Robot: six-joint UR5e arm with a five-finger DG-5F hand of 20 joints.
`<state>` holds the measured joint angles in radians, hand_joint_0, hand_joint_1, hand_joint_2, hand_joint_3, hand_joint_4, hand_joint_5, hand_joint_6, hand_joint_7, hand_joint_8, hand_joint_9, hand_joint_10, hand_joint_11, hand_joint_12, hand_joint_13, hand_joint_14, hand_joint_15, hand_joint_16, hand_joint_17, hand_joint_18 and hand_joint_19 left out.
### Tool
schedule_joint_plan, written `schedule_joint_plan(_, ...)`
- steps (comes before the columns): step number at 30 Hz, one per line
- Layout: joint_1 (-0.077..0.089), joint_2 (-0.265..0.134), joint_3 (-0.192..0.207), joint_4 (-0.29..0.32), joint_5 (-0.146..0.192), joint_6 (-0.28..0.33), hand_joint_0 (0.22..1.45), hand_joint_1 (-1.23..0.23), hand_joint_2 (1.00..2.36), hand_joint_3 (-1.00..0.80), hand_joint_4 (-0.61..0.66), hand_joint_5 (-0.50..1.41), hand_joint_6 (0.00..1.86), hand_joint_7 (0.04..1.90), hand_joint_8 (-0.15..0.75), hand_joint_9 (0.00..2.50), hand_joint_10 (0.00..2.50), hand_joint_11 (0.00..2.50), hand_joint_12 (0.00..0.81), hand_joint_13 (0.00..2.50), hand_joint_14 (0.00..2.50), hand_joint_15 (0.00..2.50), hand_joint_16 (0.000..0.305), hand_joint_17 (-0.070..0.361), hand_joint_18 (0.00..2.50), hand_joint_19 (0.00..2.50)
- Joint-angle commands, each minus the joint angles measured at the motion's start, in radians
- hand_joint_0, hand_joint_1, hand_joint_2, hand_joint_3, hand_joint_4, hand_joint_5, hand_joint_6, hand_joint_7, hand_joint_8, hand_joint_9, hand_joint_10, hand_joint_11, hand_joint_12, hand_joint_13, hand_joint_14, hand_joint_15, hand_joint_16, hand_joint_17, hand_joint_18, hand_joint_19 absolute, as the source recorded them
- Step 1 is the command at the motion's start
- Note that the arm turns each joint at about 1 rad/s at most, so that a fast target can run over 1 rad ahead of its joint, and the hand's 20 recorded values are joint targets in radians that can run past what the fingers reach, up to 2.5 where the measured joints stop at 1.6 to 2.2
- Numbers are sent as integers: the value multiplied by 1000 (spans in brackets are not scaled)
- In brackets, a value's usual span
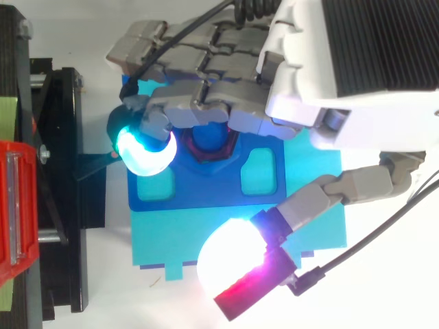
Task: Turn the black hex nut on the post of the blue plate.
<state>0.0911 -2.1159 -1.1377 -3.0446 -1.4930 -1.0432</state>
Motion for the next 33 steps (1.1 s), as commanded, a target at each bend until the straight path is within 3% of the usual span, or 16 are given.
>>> schedule_joint_plan(1,-1,1,-10,3,13,-3,459,-285,1000,-500,279,-218,503,867,298,247,0,0,381,190,2,51,54,121,259,339)
schedule_joint_plan(10,1,1,-56,41,22,0,460,-283,1000,-500,281,-218,503,865,299,252,0,0,382,196,1,49,54,121,261,338)
schedule_joint_plan(12,-5,1,-65,43,22,3,460,-283,1000,-500,279,-219,503,863,299,251,0,0,381,196,0,53,54,121,260,338)
schedule_joint_plan(26,-25,1,-66,43,5,3,461,-280,1000,-500,276,-219,503,866,299,258,0,0,379,204,3,48,53,120,265,345)
schedule_joint_plan(33,-36,-1,-66,75,-12,-9,462,-279,1000,-500,273,-219,503,863,298,265,0,0,379,211,0,56,53,120,271,344)
